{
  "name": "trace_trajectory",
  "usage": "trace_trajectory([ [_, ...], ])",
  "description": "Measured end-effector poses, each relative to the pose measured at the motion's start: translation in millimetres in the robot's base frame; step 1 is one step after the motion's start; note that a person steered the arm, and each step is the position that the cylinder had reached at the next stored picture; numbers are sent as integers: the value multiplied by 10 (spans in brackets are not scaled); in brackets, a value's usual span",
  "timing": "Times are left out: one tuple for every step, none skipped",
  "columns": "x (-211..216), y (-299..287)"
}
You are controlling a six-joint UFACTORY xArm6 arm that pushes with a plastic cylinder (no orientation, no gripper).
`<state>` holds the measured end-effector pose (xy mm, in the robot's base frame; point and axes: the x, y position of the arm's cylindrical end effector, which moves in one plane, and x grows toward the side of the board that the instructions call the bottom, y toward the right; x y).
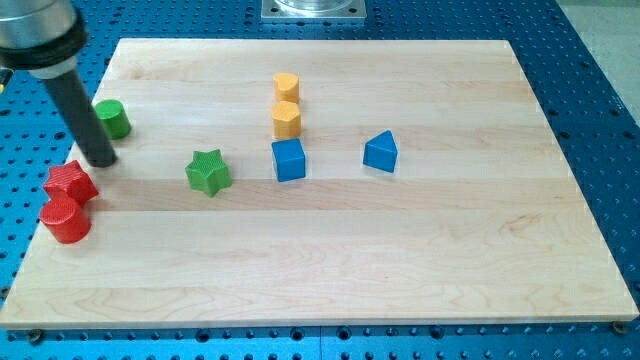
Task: Place the green circle horizontally to the green star
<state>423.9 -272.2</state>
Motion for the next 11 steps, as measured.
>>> trace_trajectory([
  [-310,-291],
  [-638,-129],
  [-514,425],
  [-380,620],
  [-678,872],
  [-516,1116],
  [-210,1085],
  [-41,953],
  [-145,953],
  [96,874],
  [123,853],
])
